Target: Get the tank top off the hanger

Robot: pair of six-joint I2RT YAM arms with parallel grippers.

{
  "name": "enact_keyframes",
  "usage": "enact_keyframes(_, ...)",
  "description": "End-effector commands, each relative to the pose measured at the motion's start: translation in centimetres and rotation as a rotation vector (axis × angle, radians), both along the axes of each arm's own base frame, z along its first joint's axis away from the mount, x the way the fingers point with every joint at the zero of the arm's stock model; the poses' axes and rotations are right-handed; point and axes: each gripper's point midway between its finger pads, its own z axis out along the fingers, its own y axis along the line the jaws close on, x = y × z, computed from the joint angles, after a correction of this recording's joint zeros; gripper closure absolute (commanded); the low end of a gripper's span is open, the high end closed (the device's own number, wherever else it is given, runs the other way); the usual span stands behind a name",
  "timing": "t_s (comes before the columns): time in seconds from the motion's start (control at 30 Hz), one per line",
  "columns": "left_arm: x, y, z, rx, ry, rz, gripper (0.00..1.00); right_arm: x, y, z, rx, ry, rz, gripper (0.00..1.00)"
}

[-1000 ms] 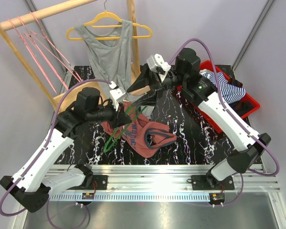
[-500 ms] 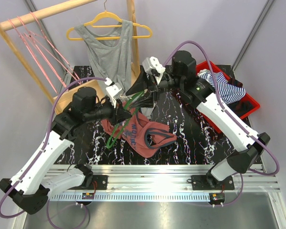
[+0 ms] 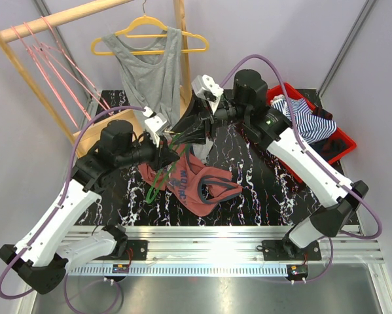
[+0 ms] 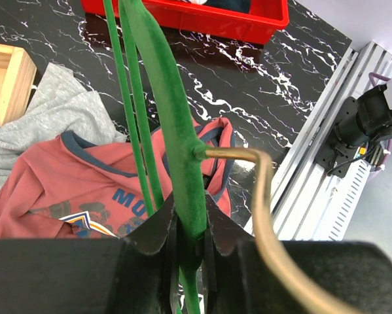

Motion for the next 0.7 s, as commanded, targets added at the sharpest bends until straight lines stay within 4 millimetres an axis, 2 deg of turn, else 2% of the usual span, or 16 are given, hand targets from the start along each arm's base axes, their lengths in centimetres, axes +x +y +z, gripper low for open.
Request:
enact_keyframes(0.0, 0.2, -0.4, 1.9, -0.043, -0.070, -0.014, 1.00, 0.0, 0.5, 1.5, 0.031, -0.016, 0.002, 0.62)
enact_keyframes(0.1, -0.3, -0.5, 1.9, -0.043, -0.069, -0.042, 1.00, -0.1, 0.6, 1.2, 0.020, -0.017, 0.022, 0.74)
enact_keyframes(0.13, -0.5, -0.6, 1.9, -0.046, -0.074, -0.057, 1.00, -0.1, 0.6, 1.1, 0.009, -0.011, 0.025, 0.83)
enact_keyframes(0.2, -1.0, -0.7, 2.0, -0.056, -0.072, -0.079, 1.00, 0.5, 0.8, 0.7, 0.003, -0.031, 0.017, 0.87)
enact_keyframes(0.5, -2.7, -0.7, 1.8, -0.075, -0.061, -0.135, 1.00, 3.6, -0.6, 0.9, 0.003, -0.031, -0.032, 0.89)
enact_keyframes(0.67, -2.9, -0.9, 2.4, -0.099, -0.086, -0.155, 1.00, 4.4, -0.7, 0.6, -0.006, -0.010, -0.027, 0.89)
